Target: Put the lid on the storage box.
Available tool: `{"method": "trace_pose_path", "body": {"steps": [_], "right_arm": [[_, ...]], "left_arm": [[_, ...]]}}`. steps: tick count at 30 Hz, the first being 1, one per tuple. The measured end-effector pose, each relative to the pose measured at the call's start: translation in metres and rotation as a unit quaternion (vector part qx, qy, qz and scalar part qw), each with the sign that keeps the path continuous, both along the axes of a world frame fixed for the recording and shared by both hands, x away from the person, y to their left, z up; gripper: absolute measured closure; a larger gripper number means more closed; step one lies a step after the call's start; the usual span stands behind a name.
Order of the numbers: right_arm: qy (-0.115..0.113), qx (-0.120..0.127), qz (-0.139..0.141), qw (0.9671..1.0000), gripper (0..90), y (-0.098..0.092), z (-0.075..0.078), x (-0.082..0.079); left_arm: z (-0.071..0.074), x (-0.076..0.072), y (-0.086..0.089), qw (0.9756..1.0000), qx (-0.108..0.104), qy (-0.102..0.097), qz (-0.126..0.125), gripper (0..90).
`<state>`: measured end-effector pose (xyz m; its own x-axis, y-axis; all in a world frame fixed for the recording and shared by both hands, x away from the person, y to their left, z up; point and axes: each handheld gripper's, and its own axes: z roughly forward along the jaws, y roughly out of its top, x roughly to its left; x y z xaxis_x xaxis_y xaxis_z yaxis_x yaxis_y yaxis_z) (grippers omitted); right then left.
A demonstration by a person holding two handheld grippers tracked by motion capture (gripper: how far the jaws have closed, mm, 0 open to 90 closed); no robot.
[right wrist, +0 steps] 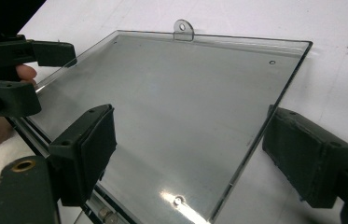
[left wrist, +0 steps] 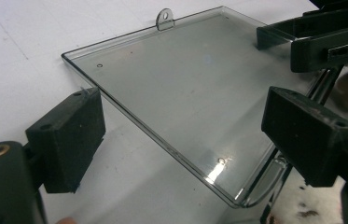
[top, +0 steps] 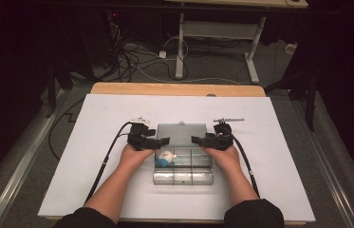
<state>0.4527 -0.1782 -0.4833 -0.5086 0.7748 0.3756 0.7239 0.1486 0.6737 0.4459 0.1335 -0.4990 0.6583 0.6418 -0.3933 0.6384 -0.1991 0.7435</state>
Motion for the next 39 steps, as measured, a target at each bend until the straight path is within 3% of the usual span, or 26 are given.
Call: {"method": "trace_pose_path", "body": {"steps": [4, 13, 19, 21, 33, 39], "right_arm": [[-0.002, 0.002, -0.002, 1.0000, 21.7, 0.000, 0.001, -0.001], [-0.041, -0.010, 0.000, 0.9991, 29.6, 0.000, 0.008, -0.006], [-0.053, -0.009, -0.008, 0.9985, 35.9, -0.002, 0.011, -0.010], [-0.070, -0.015, -0.007, 0.9974, 40.6, -0.003, 0.014, -0.013], [-0.102, -0.028, -0.009, 0.9944, 52.0, -0.007, 0.022, -0.024], [-0.124, -0.037, -0.010, 0.9915, 58.8, -0.008, 0.028, -0.030]], "left_arm": [[0.001, 0.000, 0.000, 1.0000, 0.005, 0.001, 0.002, 13.6], [0.003, -0.001, -0.001, 1.0000, -0.001, -0.001, -0.006, 16.4], [0.006, -0.004, -0.001, 0.9998, -0.006, -0.002, -0.017, 25.4], [0.008, -0.005, -0.001, 0.9998, -0.003, -0.009, -0.017, 30.4], [0.017, -0.011, 0.003, 0.9996, 0.005, -0.026, -0.015, 43.8], [0.023, -0.016, 0.006, 0.9987, 0.010, -0.049, -0.012, 53.6]]}}
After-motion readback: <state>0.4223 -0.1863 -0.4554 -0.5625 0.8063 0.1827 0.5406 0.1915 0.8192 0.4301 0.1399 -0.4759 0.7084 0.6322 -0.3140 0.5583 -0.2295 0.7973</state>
